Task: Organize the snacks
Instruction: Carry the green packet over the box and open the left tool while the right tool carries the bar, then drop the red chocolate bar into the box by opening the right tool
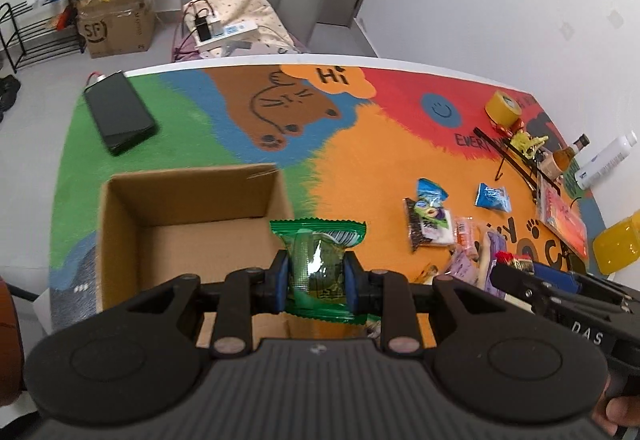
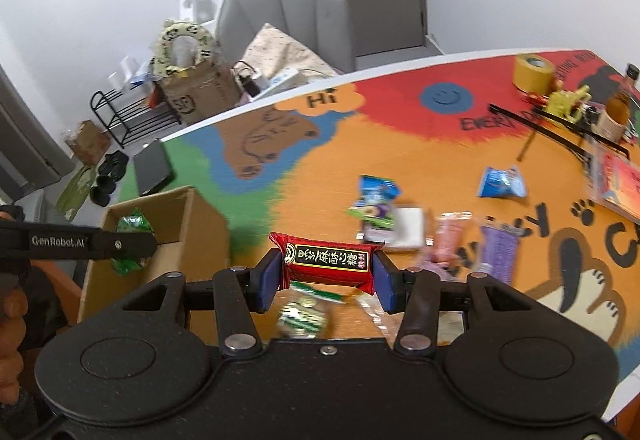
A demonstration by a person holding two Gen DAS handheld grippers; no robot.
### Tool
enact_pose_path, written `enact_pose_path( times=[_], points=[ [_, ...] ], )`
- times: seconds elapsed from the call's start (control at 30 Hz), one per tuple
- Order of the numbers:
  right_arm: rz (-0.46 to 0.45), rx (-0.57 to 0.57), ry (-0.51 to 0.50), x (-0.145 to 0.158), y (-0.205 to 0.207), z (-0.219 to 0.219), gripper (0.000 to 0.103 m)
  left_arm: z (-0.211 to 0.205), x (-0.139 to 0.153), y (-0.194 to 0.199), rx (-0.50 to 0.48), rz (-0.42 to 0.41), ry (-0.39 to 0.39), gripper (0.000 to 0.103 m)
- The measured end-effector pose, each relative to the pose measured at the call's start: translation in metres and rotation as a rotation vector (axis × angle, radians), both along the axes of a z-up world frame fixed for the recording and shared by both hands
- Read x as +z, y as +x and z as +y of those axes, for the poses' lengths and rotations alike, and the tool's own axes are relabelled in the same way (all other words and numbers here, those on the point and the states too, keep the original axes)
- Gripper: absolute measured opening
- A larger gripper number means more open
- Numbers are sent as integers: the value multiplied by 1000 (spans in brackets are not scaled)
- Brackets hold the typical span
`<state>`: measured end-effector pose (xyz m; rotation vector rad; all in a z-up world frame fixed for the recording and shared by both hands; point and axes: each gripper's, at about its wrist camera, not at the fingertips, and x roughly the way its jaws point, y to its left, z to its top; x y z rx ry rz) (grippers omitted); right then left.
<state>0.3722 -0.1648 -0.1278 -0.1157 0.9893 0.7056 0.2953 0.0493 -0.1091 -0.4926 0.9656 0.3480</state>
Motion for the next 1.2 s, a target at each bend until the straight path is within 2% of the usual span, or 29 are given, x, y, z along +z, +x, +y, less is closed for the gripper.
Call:
enact_pose_path(
  times=[0.47, 0.67, 0.8, 1.2],
  points=[
    [-17, 110, 13, 10, -61, 63, 46, 48, -6, -70, 71, 8, -37, 26],
    [-20, 132, -2, 5, -80, 83, 46, 56, -19, -71, 10, 29, -41, 27],
    [-32, 167, -26, 1, -90, 94, 46, 60, -23, -72, 17, 55, -42, 30],
    [-16, 203, -73, -15, -113, 124, 46, 87, -9, -98, 40, -3, -68, 33]
  ],
)
